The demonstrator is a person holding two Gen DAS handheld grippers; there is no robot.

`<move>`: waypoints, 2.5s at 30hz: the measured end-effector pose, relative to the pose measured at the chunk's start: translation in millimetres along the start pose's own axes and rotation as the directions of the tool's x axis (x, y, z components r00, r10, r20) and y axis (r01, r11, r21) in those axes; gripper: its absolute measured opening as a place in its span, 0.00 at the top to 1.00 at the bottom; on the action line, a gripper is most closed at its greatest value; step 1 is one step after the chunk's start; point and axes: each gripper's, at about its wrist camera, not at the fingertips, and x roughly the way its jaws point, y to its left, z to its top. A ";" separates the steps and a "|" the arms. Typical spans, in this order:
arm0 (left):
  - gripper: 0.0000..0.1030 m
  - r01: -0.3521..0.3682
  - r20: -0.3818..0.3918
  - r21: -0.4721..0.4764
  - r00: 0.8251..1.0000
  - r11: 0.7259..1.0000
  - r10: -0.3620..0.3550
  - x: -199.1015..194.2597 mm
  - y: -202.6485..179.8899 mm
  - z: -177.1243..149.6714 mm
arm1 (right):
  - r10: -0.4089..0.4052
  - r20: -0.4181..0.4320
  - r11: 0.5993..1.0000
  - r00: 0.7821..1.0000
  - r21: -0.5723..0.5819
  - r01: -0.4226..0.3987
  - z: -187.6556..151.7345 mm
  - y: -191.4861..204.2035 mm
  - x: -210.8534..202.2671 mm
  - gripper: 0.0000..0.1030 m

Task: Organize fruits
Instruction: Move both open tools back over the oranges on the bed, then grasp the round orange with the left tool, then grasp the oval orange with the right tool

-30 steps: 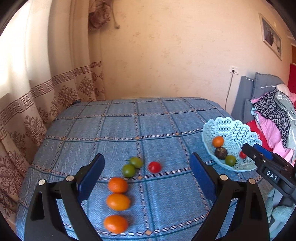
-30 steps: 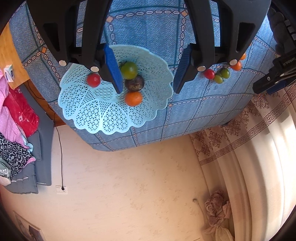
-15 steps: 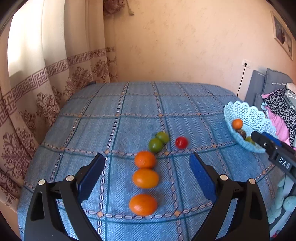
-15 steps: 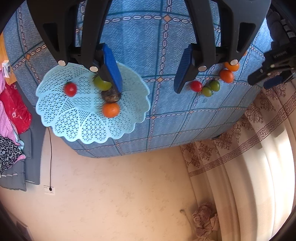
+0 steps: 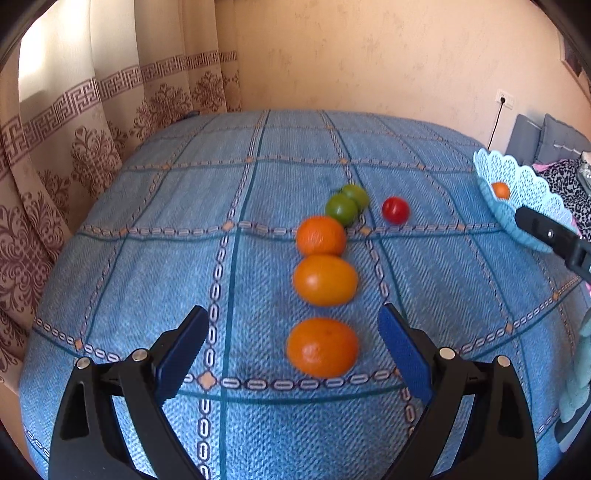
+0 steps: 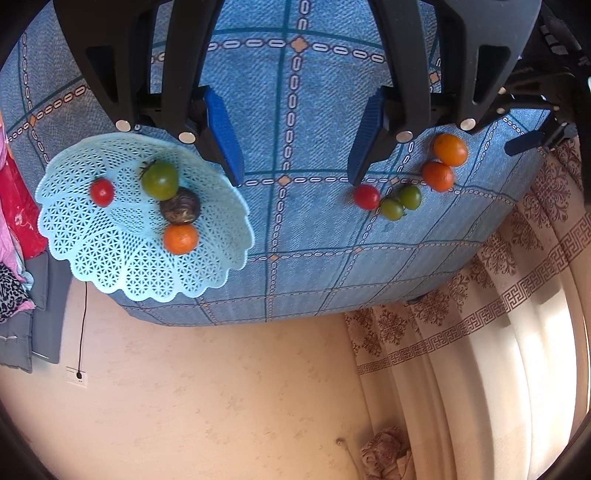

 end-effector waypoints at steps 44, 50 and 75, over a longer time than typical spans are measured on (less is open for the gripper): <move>0.59 -0.046 0.030 -0.133 0.998 0.990 0.051 -7.2 70.0 -4.3 | 0.251 -0.274 0.944 0.928 -0.142 -0.298 -21.2 127.5 75.9 0.42; 0.59 -0.058 0.023 -0.154 0.998 0.986 0.062 -3.1 76.8 -5.3 | 0.251 -0.287 0.942 0.925 -0.147 -0.301 -22.0 139.1 87.3 0.42; 0.59 -0.072 0.009 -0.155 0.997 0.985 0.075 2.3 78.6 -4.2 | 0.226 -0.279 0.934 0.933 -0.210 -0.289 -29.5 148.7 90.3 0.59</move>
